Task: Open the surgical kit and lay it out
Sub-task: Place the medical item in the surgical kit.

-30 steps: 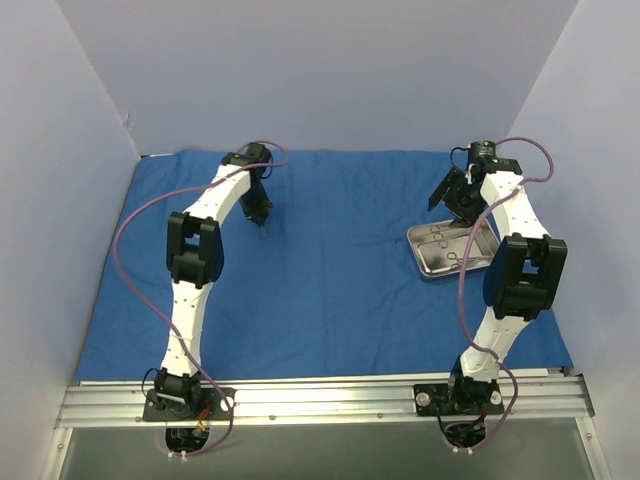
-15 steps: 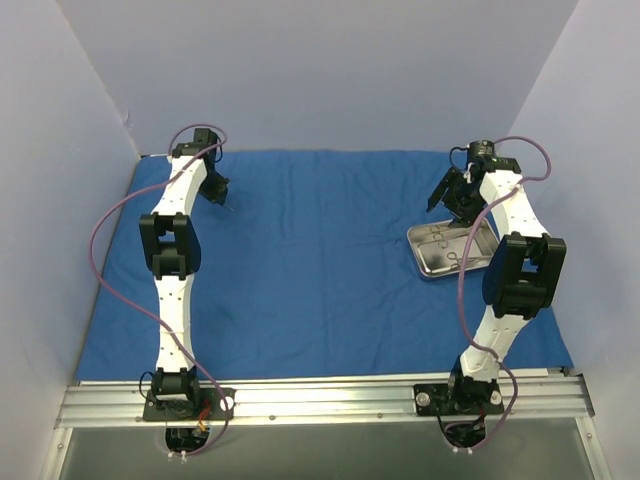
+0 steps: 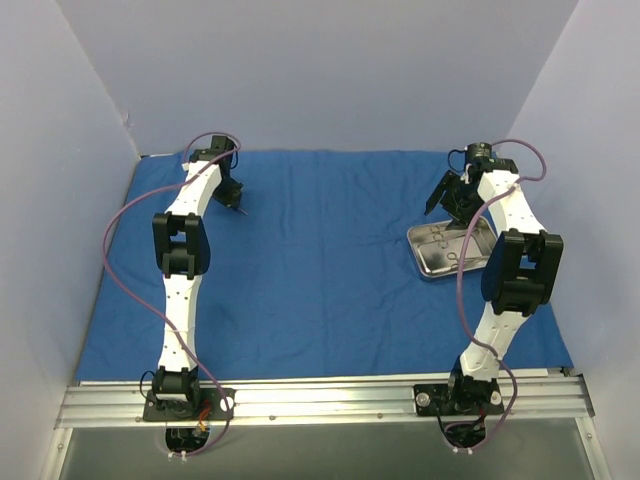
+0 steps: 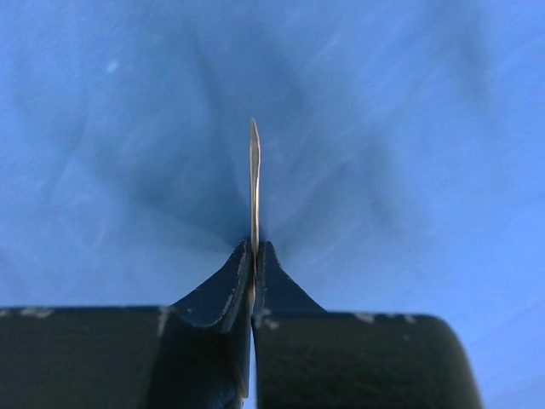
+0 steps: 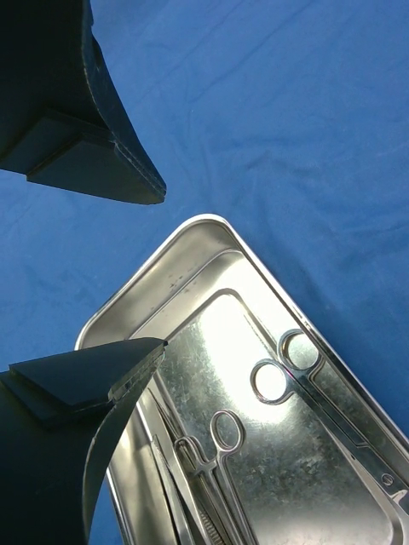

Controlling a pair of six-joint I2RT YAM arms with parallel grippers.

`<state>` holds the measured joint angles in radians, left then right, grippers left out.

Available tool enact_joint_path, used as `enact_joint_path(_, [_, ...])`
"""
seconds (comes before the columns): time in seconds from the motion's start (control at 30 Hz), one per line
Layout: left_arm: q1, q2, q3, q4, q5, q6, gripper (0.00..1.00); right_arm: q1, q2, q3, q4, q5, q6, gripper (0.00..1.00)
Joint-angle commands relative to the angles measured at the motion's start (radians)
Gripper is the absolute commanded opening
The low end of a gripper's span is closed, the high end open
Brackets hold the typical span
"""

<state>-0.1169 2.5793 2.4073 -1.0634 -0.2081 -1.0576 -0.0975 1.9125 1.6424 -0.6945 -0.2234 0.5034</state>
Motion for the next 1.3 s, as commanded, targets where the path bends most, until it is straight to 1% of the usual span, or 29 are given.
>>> enact_joint_path(0.0, [0.006,0.038,0.056,0.028,0.021,-0.022,0.02,-0.001,0.011,0.037,-0.042,-0.011,-0.016,0.64])
enact_joint_path(0.07, [0.010,0.044,0.055,0.029,0.029,-0.022,0.06,-0.001,0.013,0.034,-0.039,-0.011,-0.012,0.64])
enact_joint_path(0.1, [0.010,0.042,0.053,0.028,0.029,-0.022,0.12,-0.001,0.014,0.033,-0.037,-0.013,-0.011,0.64])
enact_joint_path(0.2, [0.013,0.044,0.053,0.036,0.033,-0.022,0.23,-0.001,0.014,0.030,-0.034,-0.013,-0.011,0.64])
enact_joint_path(0.23, [0.014,0.044,0.052,0.043,0.039,-0.019,0.32,-0.001,0.014,0.030,-0.033,-0.013,-0.012,0.64])
enact_joint_path(0.3, [0.017,0.045,0.055,0.046,0.055,-0.013,0.38,0.001,0.017,0.028,-0.031,-0.011,-0.011,0.64])
enact_joint_path(0.33, [0.017,0.045,0.055,0.046,0.058,-0.013,0.43,-0.001,0.016,0.028,-0.031,-0.011,-0.011,0.64])
enact_joint_path(0.5, [0.017,0.036,0.041,0.048,0.079,-0.001,0.45,0.001,0.022,0.028,-0.025,-0.014,-0.011,0.64])
enact_joint_path(0.63, [0.019,-0.016,0.006,0.075,0.111,0.018,0.46,0.001,0.025,0.040,-0.026,-0.004,-0.009,0.64])
enact_joint_path(0.73, [0.014,-0.076,-0.026,0.106,0.133,0.079,0.46,0.001,0.031,0.056,-0.031,0.010,-0.009,0.64])
enact_joint_path(0.77, [0.013,-0.100,-0.048,0.121,0.134,0.125,0.46,0.001,0.036,0.065,-0.040,0.016,-0.005,0.64])
enact_joint_path(0.87, [0.011,-0.218,-0.193,0.235,0.141,0.212,0.50,0.002,0.045,0.100,-0.051,0.030,0.006,0.64])
enact_joint_path(0.9, [0.011,-0.281,-0.235,0.261,0.136,0.226,0.51,0.002,0.051,0.106,-0.054,0.033,0.012,0.64])
enact_joint_path(0.93, [0.013,-0.306,-0.311,0.310,0.138,0.240,0.52,0.002,0.056,0.117,-0.056,0.032,0.018,0.64])
enact_joint_path(1.03, [0.023,-0.364,-0.401,0.376,0.144,0.281,0.54,0.007,0.054,0.117,-0.048,0.019,0.043,0.64])
enact_joint_path(1.13, [0.040,-0.321,-0.380,0.373,0.193,0.295,0.54,0.015,0.039,0.116,-0.048,0.021,0.052,0.64])
enact_joint_path(1.23, [0.043,-0.245,-0.297,0.336,0.208,0.285,0.54,0.018,0.022,0.106,-0.048,0.024,0.057,0.64])
enact_joint_path(1.27, [0.043,-0.225,-0.245,0.323,0.208,0.278,0.54,0.018,0.014,0.102,-0.048,0.024,0.057,0.64])
